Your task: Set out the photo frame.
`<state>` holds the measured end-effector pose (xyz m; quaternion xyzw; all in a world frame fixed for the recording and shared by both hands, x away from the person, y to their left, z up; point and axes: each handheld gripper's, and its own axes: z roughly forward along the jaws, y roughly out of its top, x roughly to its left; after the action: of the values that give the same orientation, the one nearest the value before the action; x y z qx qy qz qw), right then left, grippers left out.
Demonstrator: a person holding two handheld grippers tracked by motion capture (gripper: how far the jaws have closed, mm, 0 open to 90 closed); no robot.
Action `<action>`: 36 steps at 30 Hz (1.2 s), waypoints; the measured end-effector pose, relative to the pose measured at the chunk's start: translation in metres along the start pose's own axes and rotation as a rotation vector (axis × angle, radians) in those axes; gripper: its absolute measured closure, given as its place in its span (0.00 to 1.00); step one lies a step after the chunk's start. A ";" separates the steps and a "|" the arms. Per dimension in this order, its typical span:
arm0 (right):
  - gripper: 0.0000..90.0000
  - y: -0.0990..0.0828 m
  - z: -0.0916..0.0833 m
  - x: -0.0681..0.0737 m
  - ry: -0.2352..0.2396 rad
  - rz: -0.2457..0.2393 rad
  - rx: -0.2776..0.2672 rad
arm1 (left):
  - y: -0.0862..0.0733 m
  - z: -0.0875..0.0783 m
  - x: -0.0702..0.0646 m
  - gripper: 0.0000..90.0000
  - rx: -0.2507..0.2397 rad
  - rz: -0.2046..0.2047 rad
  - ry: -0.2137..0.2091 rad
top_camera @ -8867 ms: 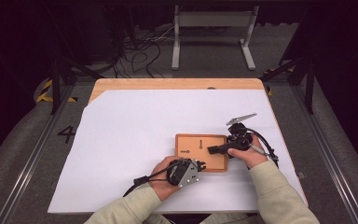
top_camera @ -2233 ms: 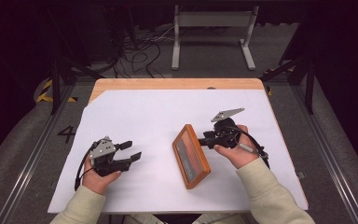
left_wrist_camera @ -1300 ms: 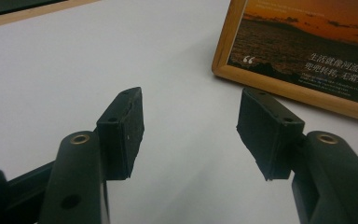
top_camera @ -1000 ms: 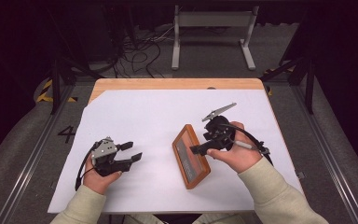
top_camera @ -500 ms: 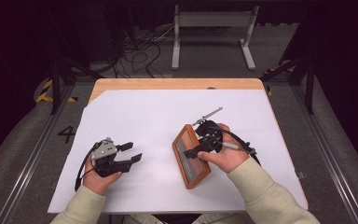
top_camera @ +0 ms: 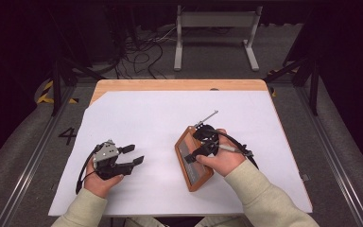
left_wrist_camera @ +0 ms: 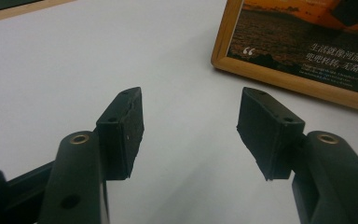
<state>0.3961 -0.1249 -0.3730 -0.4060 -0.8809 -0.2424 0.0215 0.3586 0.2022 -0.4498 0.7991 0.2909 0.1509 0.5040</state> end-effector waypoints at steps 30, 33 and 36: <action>0.80 0.004 -0.013 0.001 -0.016 0.048 -0.014 | 0.000 -0.002 0.000 0.47 -0.016 0.007 -0.002; 0.80 0.005 -0.023 0.001 -0.012 0.036 -0.028 | -0.001 -0.002 0.000 0.47 -0.013 -0.001 -0.006; 0.80 0.006 -0.033 0.000 -0.007 0.015 -0.033 | 0.000 -0.001 0.001 0.47 -0.017 0.011 0.000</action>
<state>0.3951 -0.1361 -0.3414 -0.4136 -0.8738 -0.2553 0.0137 0.3584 0.2037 -0.4495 0.7964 0.2853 0.1562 0.5098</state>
